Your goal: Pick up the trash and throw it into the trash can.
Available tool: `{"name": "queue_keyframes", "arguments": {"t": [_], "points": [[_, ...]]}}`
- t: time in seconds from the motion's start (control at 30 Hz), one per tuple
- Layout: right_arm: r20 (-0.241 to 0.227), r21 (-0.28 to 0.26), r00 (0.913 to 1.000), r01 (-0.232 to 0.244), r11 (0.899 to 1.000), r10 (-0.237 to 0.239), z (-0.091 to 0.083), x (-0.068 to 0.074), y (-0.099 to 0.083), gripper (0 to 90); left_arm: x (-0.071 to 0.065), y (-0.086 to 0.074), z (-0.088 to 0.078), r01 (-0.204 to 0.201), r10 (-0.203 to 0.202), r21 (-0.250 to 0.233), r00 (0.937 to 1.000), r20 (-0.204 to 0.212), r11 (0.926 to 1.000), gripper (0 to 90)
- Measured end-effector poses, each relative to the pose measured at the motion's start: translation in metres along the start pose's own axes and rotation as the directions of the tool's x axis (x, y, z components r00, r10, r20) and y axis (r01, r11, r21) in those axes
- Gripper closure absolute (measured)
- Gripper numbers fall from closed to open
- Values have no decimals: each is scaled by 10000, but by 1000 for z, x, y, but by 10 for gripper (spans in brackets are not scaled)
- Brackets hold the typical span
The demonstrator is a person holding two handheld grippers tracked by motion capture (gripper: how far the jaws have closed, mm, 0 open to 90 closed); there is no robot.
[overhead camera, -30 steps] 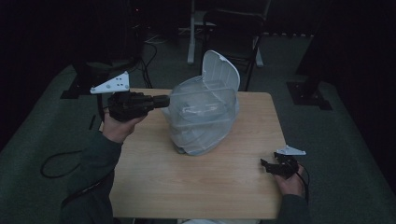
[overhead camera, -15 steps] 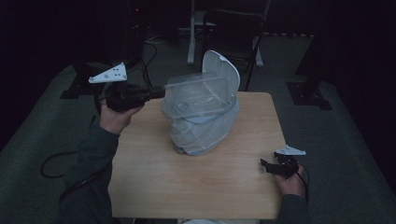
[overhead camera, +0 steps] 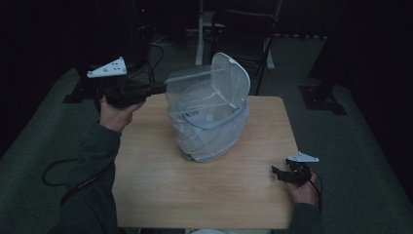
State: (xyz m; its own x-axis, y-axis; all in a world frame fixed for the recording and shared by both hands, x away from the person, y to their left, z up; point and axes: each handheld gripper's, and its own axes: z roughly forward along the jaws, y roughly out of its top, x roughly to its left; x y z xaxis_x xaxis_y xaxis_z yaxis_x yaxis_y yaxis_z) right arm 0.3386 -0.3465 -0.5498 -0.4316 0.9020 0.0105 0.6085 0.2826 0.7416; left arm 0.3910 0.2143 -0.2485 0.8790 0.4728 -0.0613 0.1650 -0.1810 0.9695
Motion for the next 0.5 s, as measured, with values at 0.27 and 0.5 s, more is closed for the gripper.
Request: {"name": "queue_keyframes", "arguments": {"t": [0.27,0.5], "points": [[1,-1,10000,2,10000,-2,0,0,0,250,8,4,-1,8,-2,147,9991,-413,9999,868],[1,-1,10000,-1,10000,1,0,0,0,251,13,10,2,-33,56,320,9975,-699,9995,868]]}}
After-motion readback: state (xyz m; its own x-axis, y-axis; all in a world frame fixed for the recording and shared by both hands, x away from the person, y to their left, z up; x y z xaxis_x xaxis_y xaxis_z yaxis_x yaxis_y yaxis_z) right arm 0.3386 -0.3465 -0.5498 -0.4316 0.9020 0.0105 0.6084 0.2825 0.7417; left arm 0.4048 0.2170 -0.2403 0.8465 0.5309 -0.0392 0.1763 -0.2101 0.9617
